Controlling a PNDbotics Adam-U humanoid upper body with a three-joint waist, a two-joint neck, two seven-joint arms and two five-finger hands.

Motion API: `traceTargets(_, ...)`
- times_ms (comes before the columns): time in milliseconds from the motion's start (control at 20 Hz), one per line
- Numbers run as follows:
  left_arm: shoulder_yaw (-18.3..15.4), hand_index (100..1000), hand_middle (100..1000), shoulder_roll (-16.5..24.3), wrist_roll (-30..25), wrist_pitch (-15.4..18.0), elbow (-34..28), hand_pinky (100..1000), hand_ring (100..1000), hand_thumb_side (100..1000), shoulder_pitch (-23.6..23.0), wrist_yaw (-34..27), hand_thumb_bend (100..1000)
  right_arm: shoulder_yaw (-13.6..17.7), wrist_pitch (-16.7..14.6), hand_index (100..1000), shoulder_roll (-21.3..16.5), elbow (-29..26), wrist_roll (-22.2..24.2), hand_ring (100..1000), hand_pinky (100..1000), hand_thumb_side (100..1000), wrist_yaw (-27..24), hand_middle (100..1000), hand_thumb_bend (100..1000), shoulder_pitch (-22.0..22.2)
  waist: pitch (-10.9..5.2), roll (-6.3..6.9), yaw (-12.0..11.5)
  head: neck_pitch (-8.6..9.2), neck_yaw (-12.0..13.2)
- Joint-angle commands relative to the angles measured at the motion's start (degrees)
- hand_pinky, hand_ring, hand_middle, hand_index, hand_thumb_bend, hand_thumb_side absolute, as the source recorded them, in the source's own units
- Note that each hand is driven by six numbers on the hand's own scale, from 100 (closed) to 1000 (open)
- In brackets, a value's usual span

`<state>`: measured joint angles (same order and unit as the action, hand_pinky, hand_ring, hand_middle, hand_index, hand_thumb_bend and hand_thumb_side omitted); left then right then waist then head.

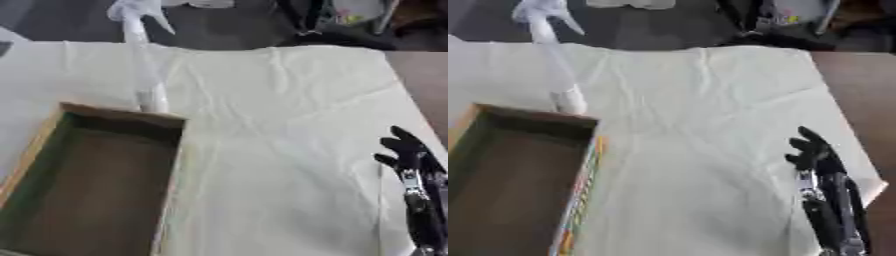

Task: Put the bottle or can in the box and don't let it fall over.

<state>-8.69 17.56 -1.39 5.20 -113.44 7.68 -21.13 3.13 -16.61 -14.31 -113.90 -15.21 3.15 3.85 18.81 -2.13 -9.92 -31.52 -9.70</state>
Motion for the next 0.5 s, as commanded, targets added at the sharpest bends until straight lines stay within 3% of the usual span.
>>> traceTargets(50,-0.48,744,699,3.31,-0.1,1.34,-1.15,988,759,711,0.66,0.14,100,0.41,-0.02,757,-0.4,-0.69,-0.19,869,776,760,-0.29,900,100,0.08,-0.85,0.2,-0.18,0.4,-0.25)
traceTargets(200,0.08,747,707,7.51,-0.3,2.94,-1.15,986,766,680,0.97,0.45,100,0.45,-0.02,757,-0.6,-0.69,-0.28,868,776,760,-0.26,900,100,0.35,-1.13,0.41,-0.38,0.15,-0.5)
traceTargets(500,1.6,770,735,19.98,0.28,6.77,-1.15,981,788,615,2.51,2.94,100,0.56,0.04,757,-1.16,-0.69,-0.26,868,776,757,-0.49,901,100,1.02,-2.02,0.78,-0.76,0.15,-0.98)
